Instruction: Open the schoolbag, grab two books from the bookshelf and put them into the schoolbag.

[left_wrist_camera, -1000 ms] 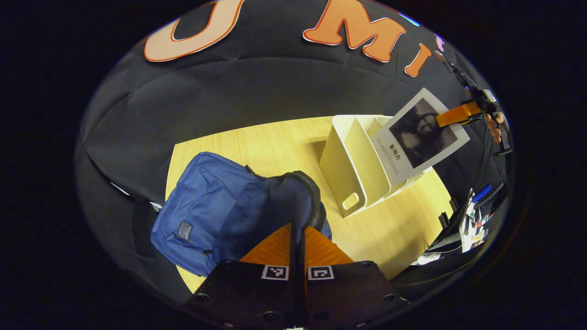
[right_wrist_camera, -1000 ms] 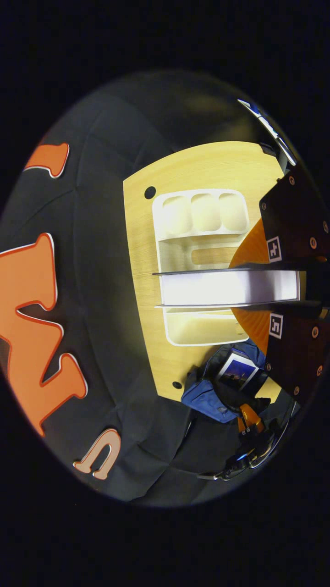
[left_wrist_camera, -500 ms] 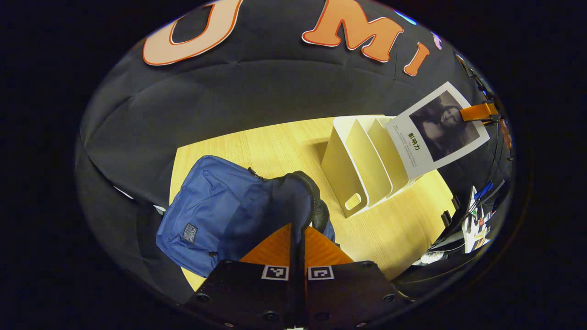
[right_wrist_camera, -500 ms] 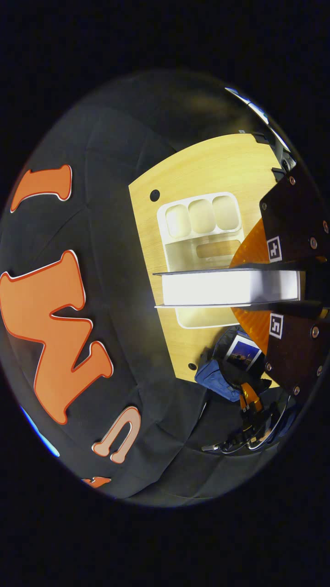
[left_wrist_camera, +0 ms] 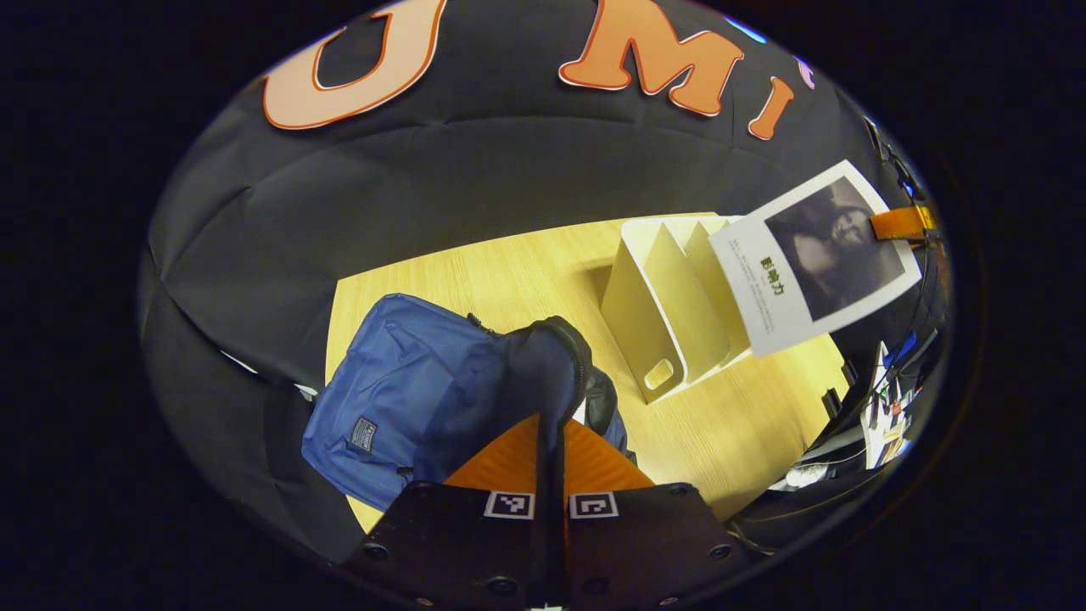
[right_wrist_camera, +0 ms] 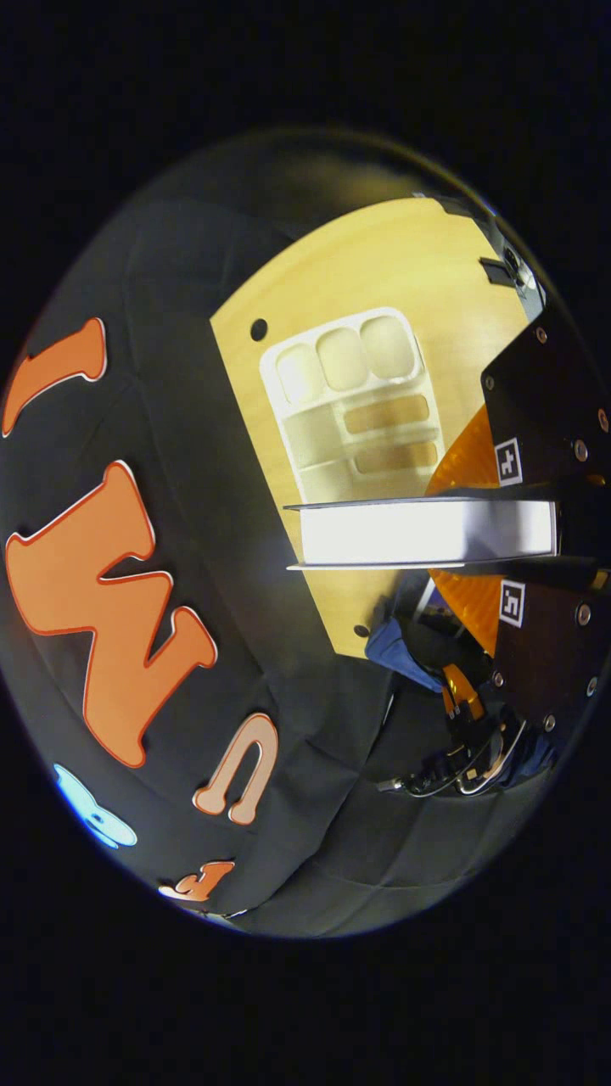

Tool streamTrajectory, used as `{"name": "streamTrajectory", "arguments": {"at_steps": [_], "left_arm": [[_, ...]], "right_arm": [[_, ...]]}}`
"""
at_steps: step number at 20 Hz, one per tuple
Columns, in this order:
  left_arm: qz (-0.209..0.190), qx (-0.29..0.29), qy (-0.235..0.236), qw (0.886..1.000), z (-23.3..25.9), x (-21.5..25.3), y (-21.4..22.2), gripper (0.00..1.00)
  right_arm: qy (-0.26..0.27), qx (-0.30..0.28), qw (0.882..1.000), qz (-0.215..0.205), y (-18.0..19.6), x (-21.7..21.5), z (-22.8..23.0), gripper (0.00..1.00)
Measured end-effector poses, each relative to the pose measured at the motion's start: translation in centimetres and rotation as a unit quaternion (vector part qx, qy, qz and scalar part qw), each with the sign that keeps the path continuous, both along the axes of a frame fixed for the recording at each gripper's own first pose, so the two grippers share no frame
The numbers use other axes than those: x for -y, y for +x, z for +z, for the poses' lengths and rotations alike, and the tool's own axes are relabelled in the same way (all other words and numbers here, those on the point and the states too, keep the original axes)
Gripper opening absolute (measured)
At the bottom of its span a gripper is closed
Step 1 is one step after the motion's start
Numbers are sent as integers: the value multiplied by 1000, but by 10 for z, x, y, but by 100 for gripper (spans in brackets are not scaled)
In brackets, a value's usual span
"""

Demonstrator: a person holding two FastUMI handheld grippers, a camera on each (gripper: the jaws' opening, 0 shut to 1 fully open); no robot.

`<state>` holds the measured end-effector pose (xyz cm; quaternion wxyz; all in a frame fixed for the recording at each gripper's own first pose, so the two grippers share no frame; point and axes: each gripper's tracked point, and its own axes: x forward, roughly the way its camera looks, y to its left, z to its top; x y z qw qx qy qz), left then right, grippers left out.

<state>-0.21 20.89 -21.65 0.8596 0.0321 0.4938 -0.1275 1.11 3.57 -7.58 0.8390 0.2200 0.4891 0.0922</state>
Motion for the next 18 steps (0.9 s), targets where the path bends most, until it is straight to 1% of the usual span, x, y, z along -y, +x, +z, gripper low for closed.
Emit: {"name": "streamTrajectory", "arguments": {"at_steps": [7,10,13,18], "left_arm": [[-4,0,7,1000,3,0,-1,1],[-4,0,5,1000,4,0,-2,1],[-3,0,3,1000,5,-1,-5,1],[-6,0,6,1000,7,-3,-6,1]], "right_arm": [[74,-9,997,21,-13,-62,-27,25],[105,-14,994,14,-15,-88,-36,25],[121,-20,992,17,-21,-113,-53,25],[142,-45,989,25,-35,-157,-91,25]]}}
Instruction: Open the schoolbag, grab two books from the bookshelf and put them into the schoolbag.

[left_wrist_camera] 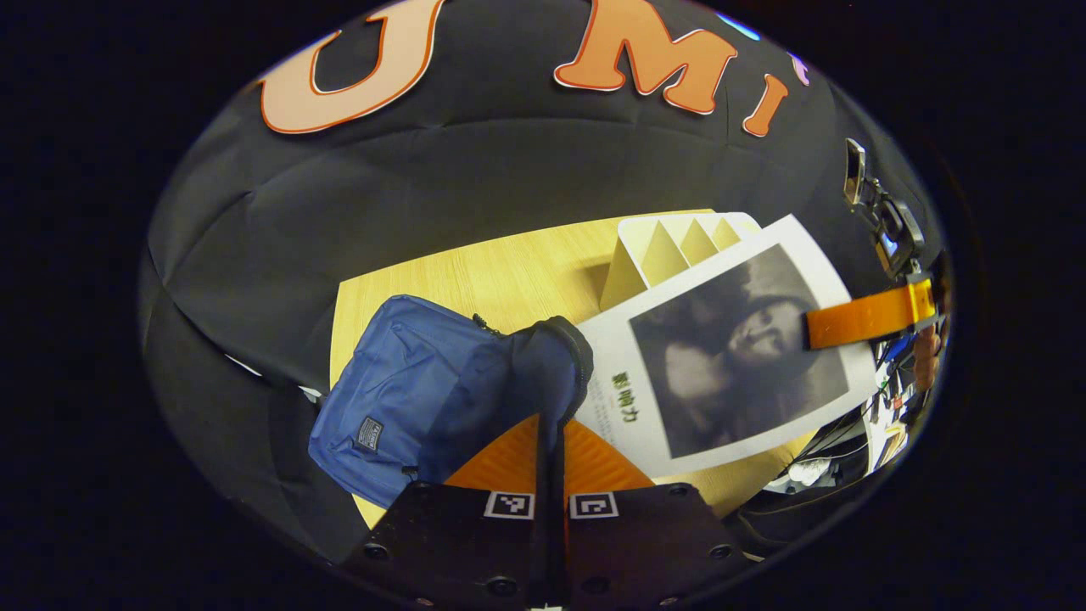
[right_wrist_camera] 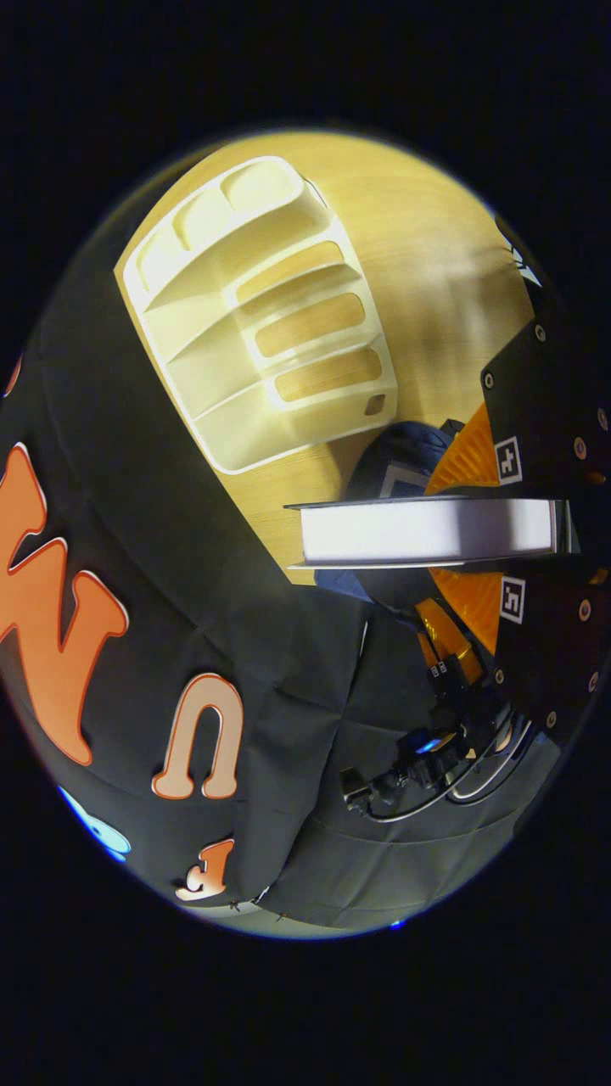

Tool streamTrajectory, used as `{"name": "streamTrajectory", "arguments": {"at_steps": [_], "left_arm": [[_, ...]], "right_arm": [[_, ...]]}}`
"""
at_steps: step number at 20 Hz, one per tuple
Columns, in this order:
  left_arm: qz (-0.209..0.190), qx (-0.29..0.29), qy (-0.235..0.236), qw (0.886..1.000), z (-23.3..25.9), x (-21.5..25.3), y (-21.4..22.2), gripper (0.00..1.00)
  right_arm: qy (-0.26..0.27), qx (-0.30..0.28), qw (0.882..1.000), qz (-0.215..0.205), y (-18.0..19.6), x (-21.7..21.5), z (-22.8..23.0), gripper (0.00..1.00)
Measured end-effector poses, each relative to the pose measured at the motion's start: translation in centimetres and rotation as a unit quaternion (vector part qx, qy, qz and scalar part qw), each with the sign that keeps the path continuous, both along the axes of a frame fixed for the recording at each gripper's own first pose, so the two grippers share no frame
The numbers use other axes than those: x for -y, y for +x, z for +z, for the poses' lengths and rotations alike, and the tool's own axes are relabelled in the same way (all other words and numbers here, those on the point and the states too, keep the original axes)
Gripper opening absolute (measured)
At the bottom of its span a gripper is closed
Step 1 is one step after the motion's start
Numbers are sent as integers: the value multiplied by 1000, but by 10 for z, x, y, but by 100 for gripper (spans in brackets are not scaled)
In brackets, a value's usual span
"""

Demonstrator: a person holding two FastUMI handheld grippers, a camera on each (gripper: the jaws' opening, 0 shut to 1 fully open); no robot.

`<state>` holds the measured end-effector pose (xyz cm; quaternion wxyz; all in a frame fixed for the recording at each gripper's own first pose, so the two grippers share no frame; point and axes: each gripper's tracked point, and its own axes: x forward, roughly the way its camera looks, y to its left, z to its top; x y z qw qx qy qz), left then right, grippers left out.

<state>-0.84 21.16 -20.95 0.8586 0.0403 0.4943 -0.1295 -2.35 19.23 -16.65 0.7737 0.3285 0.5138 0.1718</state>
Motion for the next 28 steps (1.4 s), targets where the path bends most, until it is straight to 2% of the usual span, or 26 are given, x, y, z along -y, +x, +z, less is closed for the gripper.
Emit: {"name": "streamTrajectory", "arguments": {"at_steps": [5,13,18,23,28], "left_arm": [[-4,-3,-1,1000,-1,2,0,1],[-10,-4,-3,1000,-1,3,-3,1],[-16,-3,-5,1000,2,4,-5,1],[-30,1,-9,1000,4,8,-6,1],[-45,4,-2,999,7,12,-6,1]], "right_arm": [[1,-12,1000,-4,1,-25,-39,25],[0,-15,1000,-5,8,-59,-71,24],[14,-30,999,-9,6,-84,-95,24],[43,-28,998,-23,7,-105,-110,24],[56,-19,998,-17,9,-126,-122,25]]}}
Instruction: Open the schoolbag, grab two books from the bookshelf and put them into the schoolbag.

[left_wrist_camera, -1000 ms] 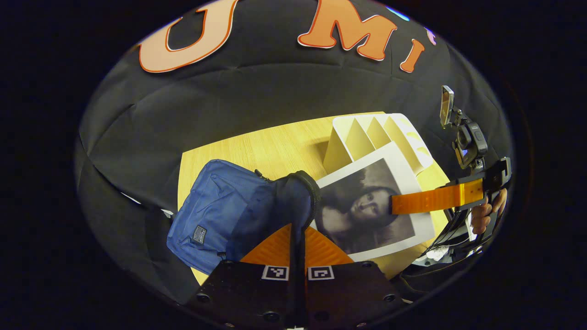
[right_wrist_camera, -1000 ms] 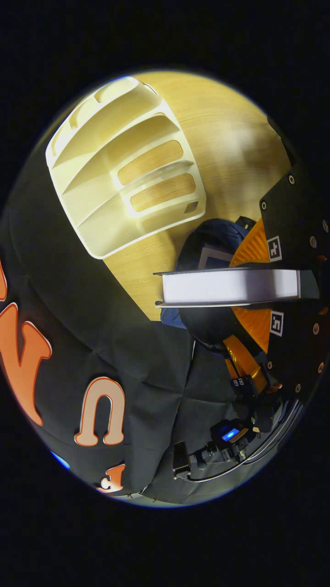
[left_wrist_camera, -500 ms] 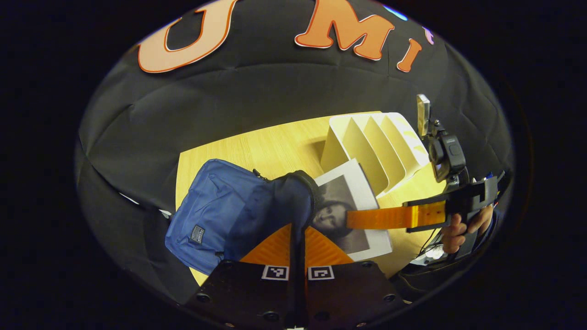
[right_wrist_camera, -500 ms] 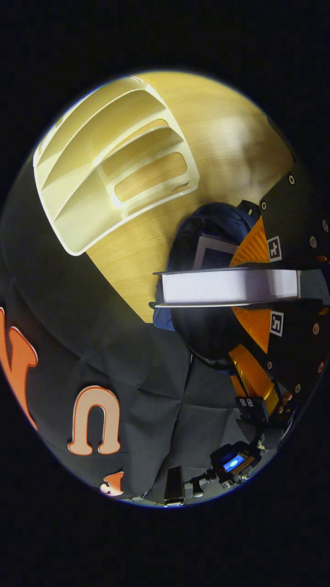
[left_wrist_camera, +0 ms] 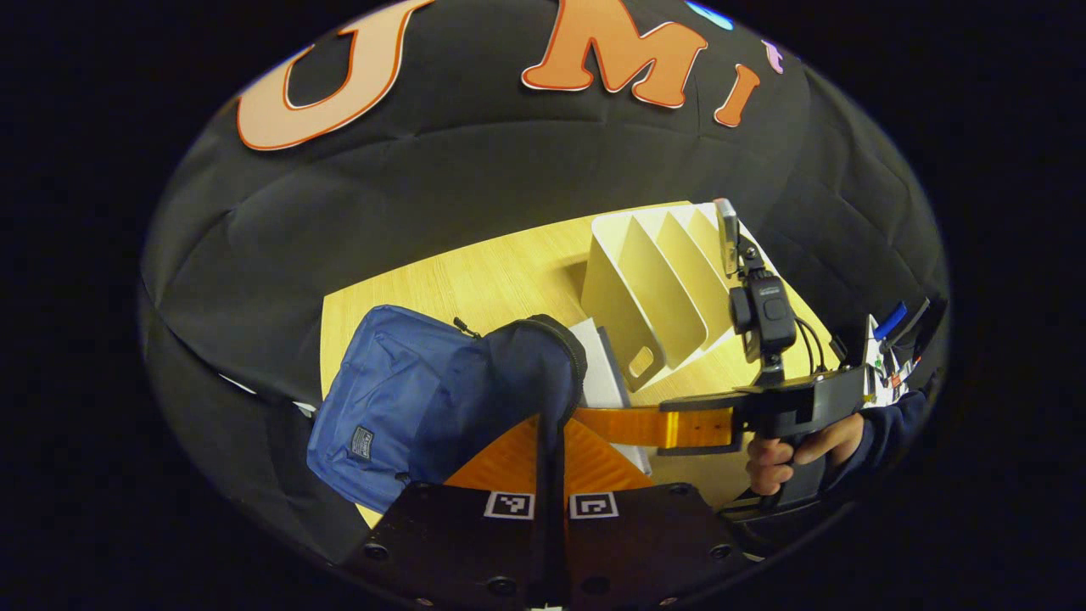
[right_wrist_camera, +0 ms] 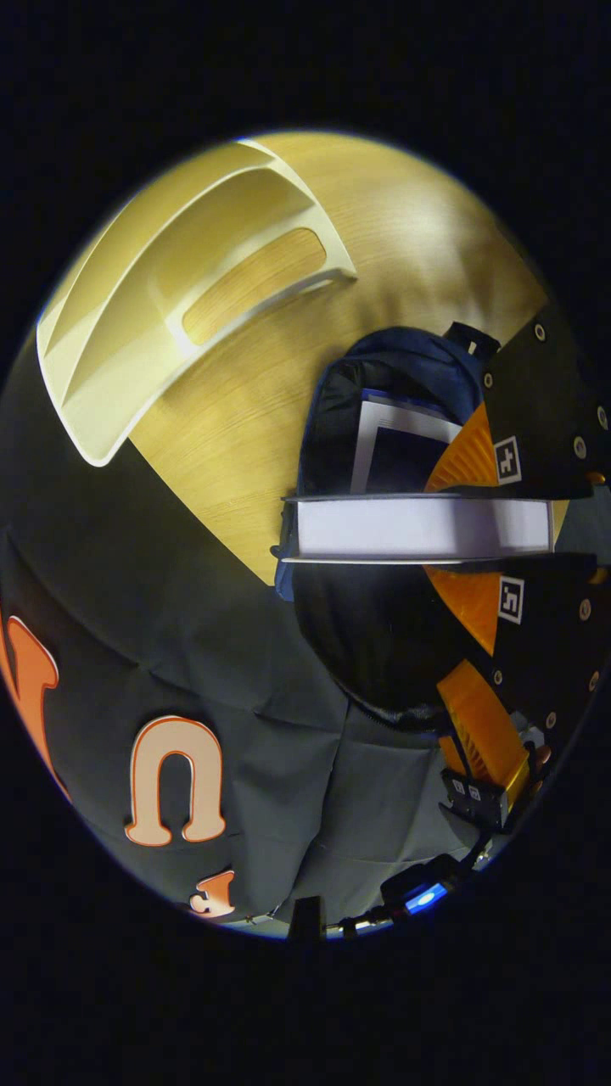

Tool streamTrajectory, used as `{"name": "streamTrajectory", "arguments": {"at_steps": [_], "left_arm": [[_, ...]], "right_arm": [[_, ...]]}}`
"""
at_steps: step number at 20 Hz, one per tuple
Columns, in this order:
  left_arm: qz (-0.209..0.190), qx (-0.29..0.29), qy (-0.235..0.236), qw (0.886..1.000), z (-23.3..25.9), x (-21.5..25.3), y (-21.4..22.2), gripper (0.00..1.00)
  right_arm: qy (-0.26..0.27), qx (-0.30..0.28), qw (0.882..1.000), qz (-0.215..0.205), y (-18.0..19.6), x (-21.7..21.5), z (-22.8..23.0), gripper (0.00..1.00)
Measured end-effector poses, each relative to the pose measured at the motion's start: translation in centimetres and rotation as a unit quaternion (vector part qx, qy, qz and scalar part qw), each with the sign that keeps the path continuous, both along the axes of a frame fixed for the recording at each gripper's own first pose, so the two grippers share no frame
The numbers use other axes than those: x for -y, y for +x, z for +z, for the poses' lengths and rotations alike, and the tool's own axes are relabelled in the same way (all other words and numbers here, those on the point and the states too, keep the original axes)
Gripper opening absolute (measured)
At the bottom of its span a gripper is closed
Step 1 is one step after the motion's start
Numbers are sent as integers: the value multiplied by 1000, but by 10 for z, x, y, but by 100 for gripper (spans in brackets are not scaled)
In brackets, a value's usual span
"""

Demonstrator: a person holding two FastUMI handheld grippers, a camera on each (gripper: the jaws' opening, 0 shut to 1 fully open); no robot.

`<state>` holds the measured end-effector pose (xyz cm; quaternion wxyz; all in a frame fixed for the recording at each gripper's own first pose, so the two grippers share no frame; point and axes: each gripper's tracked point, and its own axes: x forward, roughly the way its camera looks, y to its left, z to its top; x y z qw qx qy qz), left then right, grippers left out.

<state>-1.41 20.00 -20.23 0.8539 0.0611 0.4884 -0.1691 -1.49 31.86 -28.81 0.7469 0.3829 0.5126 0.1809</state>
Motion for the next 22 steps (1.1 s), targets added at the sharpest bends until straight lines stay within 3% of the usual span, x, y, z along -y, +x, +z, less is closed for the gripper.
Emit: {"name": "streamTrajectory", "arguments": {"at_steps": [12,13,14,15,17,18,19,20,22], "left_arm": [[-15,3,-6,1000,3,6,5,1],[-11,2,-7,1000,1,5,5,1],[-11,1,-7,1000,0,4,5,1],[-7,0,-9,1000,-1,4,5,1],[0,-4,-5,1000,-4,0,5,1],[4,-5,-6,1000,-5,-1,6,9],[7,-4,-7,1000,-6,0,6,1],[7,-6,-7,1000,-7,1,7,2],[8,-4,-5,1000,-8,1,8,4]], "right_arm": [[15,-3,1000,13,0,-39,-30,27],[16,-5,1000,18,-3,-42,-31,19],[16,-13,1000,22,-5,-43,-32,28],[7,-18,1000,20,-5,-41,-34,29],[-53,-22,998,20,-3,-27,-44,40],[-75,-16,997,29,-1,-20,-48,35],[-84,-6,996,35,1,-17,-45,53],[-94,3,995,38,3,-14,-42,66],[-107,15,993,43,6,-5,-36,84]]}}
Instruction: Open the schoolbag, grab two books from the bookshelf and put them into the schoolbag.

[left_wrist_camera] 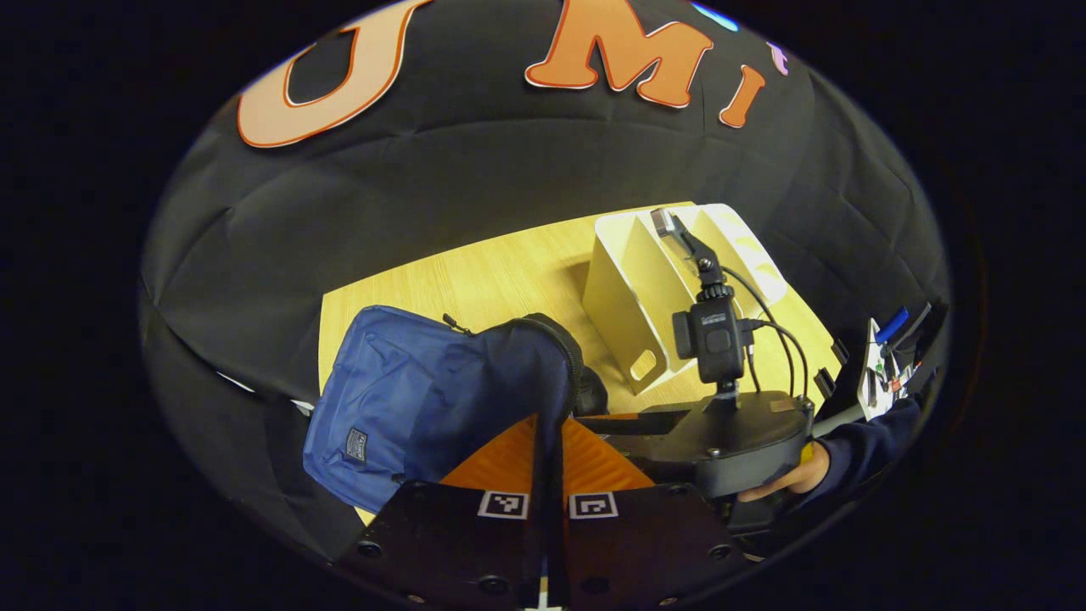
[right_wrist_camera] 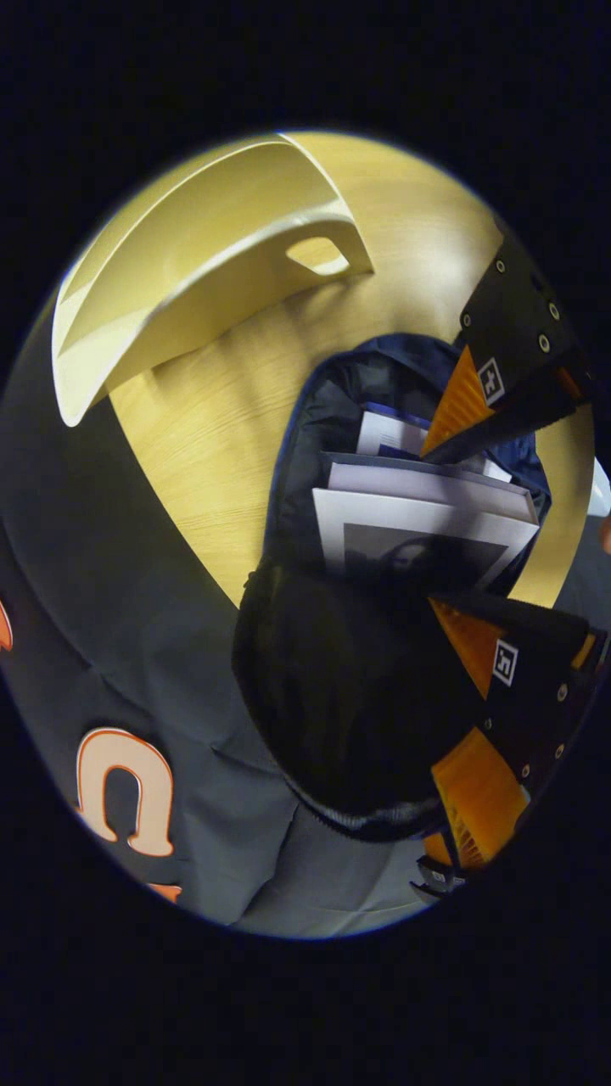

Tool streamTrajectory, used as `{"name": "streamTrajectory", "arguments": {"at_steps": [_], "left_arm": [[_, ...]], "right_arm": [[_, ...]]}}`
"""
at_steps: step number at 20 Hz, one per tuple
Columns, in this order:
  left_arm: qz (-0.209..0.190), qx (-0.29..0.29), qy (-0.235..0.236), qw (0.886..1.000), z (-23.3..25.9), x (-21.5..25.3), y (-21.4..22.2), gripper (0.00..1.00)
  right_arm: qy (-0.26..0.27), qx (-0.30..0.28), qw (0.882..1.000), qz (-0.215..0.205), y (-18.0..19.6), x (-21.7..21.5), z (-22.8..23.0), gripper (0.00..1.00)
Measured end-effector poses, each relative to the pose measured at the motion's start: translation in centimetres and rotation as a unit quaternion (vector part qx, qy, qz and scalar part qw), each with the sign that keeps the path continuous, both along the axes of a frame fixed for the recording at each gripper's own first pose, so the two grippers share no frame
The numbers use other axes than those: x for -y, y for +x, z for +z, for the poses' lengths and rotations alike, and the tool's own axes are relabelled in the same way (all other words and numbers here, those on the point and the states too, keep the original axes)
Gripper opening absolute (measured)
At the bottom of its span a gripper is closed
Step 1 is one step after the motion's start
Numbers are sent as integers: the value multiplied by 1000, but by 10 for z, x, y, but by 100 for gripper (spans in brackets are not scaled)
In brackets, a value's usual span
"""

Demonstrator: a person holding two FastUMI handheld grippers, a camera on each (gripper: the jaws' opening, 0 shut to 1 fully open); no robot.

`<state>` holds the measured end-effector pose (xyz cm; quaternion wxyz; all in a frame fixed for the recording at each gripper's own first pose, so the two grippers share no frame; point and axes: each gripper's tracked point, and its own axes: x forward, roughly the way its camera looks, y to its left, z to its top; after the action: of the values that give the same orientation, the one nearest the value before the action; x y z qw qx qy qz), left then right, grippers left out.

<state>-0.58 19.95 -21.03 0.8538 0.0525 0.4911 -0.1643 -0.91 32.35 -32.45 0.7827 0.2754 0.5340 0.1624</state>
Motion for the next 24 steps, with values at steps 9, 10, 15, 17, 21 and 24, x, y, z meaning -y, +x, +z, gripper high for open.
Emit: {"name": "streamTrajectory", "arguments": {"at_steps": [9,10,15,17,21,24], "left_arm": [[16,-12,-20,1000,-6,20,-4,15],[19,-14,-21,999,-7,21,-5,15],[11,8,-43,999,2,46,1,29],[5,14,-50,999,7,58,2,57],[10,38,-54,998,18,74,9,89],[11,81,-56,995,35,91,19,91]], "right_arm": [[-36,68,997,-7,30,58,39,94],[-46,82,996,-7,35,67,45,94],[-78,137,987,-11,59,113,80,95],[-95,157,983,-19,65,134,94,95],[-137,209,968,-28,77,177,123,95],[-164,241,956,-41,84,207,147,97]]}}
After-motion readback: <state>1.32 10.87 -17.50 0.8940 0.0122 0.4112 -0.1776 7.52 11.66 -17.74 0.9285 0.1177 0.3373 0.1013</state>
